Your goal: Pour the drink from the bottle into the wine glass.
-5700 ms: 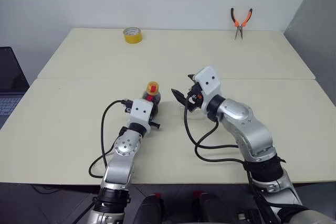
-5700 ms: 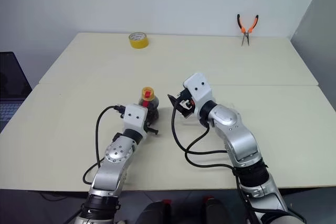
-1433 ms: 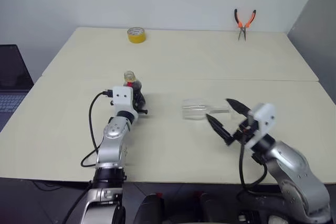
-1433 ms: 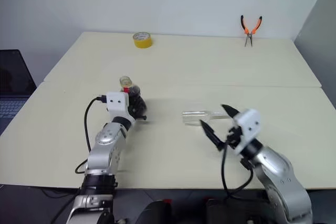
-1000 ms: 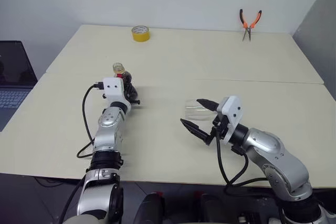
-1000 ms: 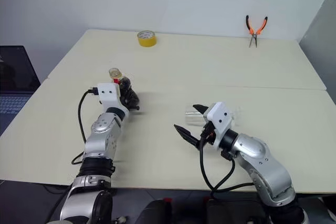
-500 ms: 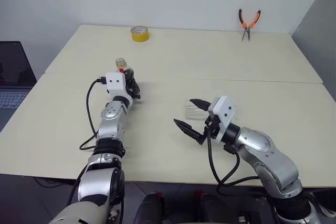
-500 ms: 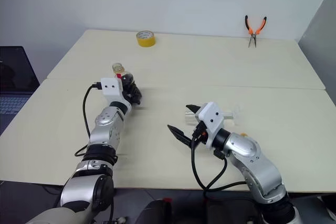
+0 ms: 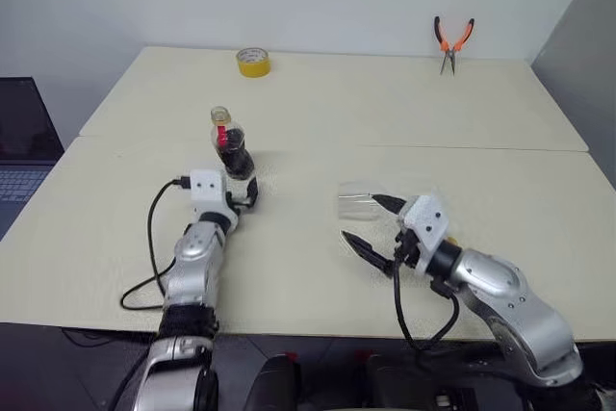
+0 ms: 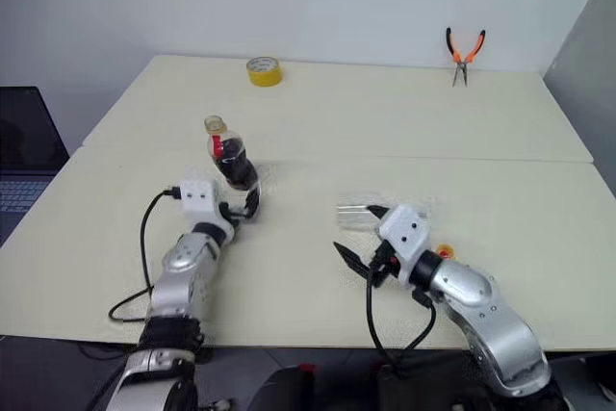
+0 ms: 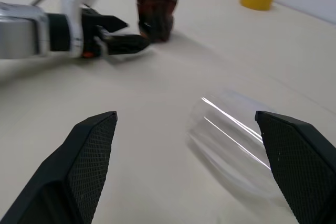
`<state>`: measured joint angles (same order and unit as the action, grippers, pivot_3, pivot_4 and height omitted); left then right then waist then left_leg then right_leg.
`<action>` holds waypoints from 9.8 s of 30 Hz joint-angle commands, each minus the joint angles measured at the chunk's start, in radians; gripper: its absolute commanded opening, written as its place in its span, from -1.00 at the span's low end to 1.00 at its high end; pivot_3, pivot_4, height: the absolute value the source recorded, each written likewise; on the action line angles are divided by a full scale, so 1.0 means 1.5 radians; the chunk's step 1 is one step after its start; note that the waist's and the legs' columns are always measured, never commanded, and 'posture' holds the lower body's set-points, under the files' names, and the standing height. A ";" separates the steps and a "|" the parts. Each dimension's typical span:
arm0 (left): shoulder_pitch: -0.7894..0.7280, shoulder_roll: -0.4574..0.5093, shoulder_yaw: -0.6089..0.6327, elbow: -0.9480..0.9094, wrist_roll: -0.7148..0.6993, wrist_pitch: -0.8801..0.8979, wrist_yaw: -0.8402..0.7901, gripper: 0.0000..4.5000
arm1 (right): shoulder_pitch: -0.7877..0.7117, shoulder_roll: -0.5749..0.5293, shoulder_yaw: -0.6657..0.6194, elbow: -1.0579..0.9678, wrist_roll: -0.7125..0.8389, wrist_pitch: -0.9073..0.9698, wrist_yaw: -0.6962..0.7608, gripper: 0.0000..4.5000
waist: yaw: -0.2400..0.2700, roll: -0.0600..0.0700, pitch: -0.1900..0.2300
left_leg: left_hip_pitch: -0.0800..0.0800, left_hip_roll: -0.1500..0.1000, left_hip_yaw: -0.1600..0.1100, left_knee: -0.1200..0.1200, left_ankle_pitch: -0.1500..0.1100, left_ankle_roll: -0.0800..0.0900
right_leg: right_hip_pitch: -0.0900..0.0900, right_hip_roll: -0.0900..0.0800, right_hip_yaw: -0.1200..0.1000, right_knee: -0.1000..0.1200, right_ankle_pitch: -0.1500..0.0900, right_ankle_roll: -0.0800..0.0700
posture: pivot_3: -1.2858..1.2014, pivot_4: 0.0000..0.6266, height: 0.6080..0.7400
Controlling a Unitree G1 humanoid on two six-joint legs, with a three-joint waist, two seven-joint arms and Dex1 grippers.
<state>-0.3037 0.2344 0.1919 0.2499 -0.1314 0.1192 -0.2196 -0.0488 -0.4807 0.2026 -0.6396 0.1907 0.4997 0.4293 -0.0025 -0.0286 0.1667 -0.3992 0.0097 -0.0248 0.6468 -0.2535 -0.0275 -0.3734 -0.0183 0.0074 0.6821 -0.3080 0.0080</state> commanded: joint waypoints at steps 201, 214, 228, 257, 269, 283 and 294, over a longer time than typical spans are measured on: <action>-0.266 0.072 0.026 0.283 -0.069 -0.093 -0.129 -0.63 | 0.014 -0.011 -0.105 -0.106 0.188 -0.043 0.099 1.00 | 0.000 0.002 -0.001 | 0.000 0.000 0.000 0.000 -0.001 0.001 | 0.000 0.001 0.000 0.000 0.000 0.000 | 0.03 -0.52 1.00; -0.292 0.076 -0.086 0.125 0.005 -0.042 -0.157 -0.67 | -0.039 -0.011 -0.123 -0.124 0.234 0.022 0.057 1.00 | 0.000 0.001 -0.001 | 0.000 0.000 0.000 0.001 0.000 0.000 | 0.000 0.000 0.000 0.000 0.000 0.000 | 0.03 -0.52 1.00; -0.397 0.083 -0.216 0.232 0.169 -0.305 -0.163 -0.70 | -0.094 0.025 -0.133 -0.103 0.205 0.003 -0.012 1.00 | -0.001 0.001 -0.001 | 0.000 0.000 0.001 0.000 -0.001 0.001 | 0.000 0.001 0.000 0.000 0.000 0.000 | 0.03 -0.52 1.00; -0.519 0.167 -0.274 0.450 0.342 -0.607 -0.081 -0.70 | -0.105 0.073 -0.067 -0.069 0.126 -0.027 -0.018 1.00 | -0.001 0.001 -0.001 | -0.001 -0.001 0.001 0.001 -0.001 0.001 | -0.001 0.001 0.000 0.000 0.000 0.000 | 0.03 -0.52 1.00; -0.542 0.187 -0.298 0.477 0.398 -0.651 -0.016 -0.71 | -0.087 0.075 -0.060 -0.064 0.110 -0.040 -0.007 1.00 | -0.001 0.001 -0.001 | -0.001 -0.001 0.001 0.001 -0.001 0.001 | -0.001 0.001 0.000 0.001 0.000 0.000 | 0.03 -0.52 1.00; -0.568 0.206 -0.319 0.497 0.457 -0.664 0.057 -0.71 | -0.083 0.079 -0.056 -0.064 0.105 -0.040 -0.005 1.00 | -0.001 0.001 -0.001 | -0.001 -0.001 0.001 0.001 0.000 0.000 | -0.001 0.000 0.000 0.001 0.000 0.000 | 0.03 -0.52 1.00; -0.589 0.223 -0.353 0.501 0.513 -0.683 0.127 -0.71 | -0.089 0.084 -0.051 -0.061 0.102 -0.039 -0.006 1.00 | -0.001 0.001 -0.001 | -0.001 -0.001 0.001 0.001 0.000 0.000 | -0.001 0.001 0.000 0.001 0.000 0.000 | 0.03 -0.52 1.00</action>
<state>-1.1472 0.5541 -0.3469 1.0195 0.6452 -0.8885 -0.0639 -0.1724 -0.3588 0.1374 -0.7125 0.3373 0.4654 0.4143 -0.0047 -0.0271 0.1659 -0.4003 0.0087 -0.0230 0.6476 -0.2534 -0.0272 -0.3755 -0.0176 0.0080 0.6834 -0.3081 0.0076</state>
